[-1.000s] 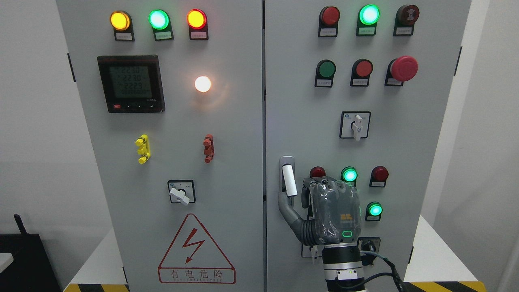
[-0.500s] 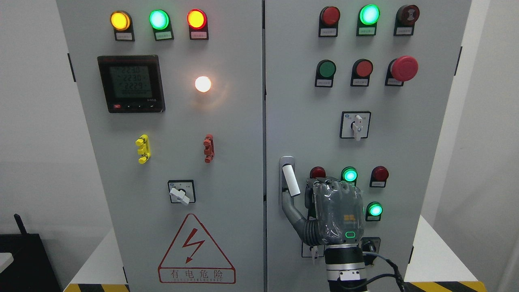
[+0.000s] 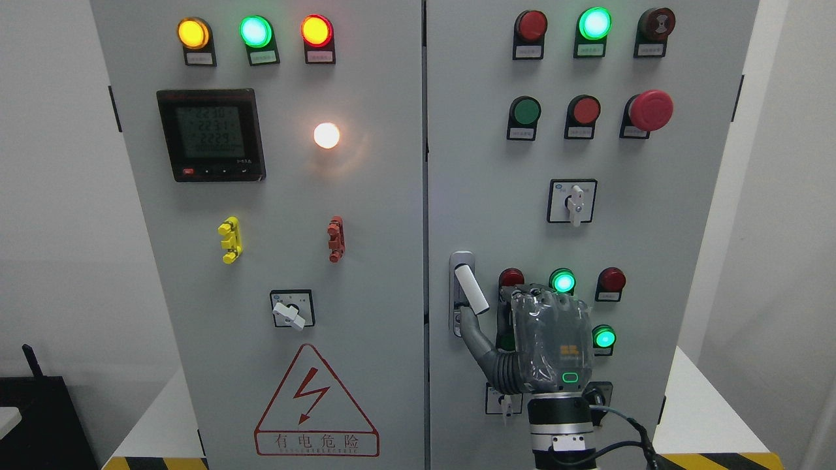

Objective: Release door handle

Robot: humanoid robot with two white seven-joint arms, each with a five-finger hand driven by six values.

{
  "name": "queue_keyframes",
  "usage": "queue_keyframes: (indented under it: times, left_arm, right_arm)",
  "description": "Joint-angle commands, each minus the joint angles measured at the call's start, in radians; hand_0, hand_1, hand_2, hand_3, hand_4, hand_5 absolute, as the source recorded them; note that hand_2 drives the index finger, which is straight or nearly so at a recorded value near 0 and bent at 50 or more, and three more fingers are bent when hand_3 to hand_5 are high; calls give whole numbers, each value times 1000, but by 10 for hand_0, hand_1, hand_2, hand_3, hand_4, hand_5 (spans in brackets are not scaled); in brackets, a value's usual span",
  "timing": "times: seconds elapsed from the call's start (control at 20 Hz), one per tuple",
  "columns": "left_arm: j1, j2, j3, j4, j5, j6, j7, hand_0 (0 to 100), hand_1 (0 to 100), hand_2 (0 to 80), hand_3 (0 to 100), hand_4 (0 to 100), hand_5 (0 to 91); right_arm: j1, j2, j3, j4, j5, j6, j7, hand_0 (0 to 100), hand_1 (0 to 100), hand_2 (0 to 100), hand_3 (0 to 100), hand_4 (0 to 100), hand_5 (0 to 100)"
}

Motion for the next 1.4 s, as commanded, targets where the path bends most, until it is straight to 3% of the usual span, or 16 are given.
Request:
queue_keyframes:
  times: [0.0,1.35]
  left_arm:
    - [0,0,-14,20,0,-1,-1,120,389,0,0,0,0]
    - [0,0,-15,20,0,-1,-1,120,389,0,0,0,0]
  right_arm:
    - [1,1,-17,-11,0,-2,3,430,514,912,1000,939,1000]
    - [-1,-5,-48,-31,-3,-3,0,413,550,918,1000,941,1000]
